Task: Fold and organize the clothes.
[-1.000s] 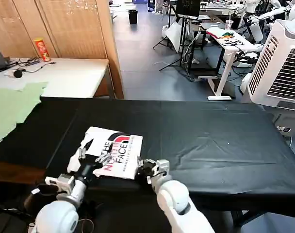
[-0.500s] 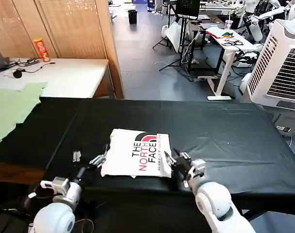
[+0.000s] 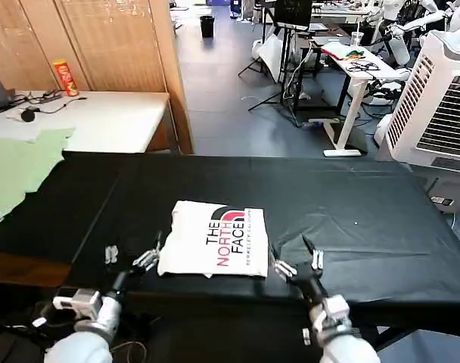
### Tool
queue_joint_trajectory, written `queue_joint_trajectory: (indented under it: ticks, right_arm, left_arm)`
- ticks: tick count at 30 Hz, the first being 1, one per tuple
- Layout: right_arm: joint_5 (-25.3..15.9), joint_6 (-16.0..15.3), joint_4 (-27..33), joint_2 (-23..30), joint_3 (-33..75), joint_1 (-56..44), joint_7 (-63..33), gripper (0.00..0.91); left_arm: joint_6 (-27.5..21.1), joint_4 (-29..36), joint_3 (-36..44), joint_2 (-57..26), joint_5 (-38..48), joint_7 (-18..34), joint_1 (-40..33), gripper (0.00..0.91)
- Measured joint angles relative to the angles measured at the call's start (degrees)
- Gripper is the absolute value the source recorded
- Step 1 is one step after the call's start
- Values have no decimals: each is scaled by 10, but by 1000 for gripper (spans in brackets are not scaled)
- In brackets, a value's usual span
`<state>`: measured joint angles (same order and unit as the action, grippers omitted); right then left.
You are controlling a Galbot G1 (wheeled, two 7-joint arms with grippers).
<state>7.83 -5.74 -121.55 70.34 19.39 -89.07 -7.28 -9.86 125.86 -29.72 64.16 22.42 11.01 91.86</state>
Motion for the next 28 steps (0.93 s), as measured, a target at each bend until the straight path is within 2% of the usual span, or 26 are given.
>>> queue_joint_trajectory:
  ticks: [4,9,13,21,28]
  right_arm:
    - [-19,27,-22,2,21,-59,-10,878]
    - [-28,34,-50,6,38,-120,-27,878]
    - [-22,12,-75,9,53,-164,-49,878]
    - [0,-29,-113,21,66,-220,-79,878]
    - [1,-32,-119,21,66,-228,-80,878]
  left_arm:
    - [1,20,3,-7,35,31,31,878]
    - [-11,46,-1,-17,61,56,73,878]
    - [-35,69,-12,-25,90,74,106,878]
    - [-67,101,-38,-30,116,72,147,878]
    - [-86,112,-45,-35,128,69,145,878]
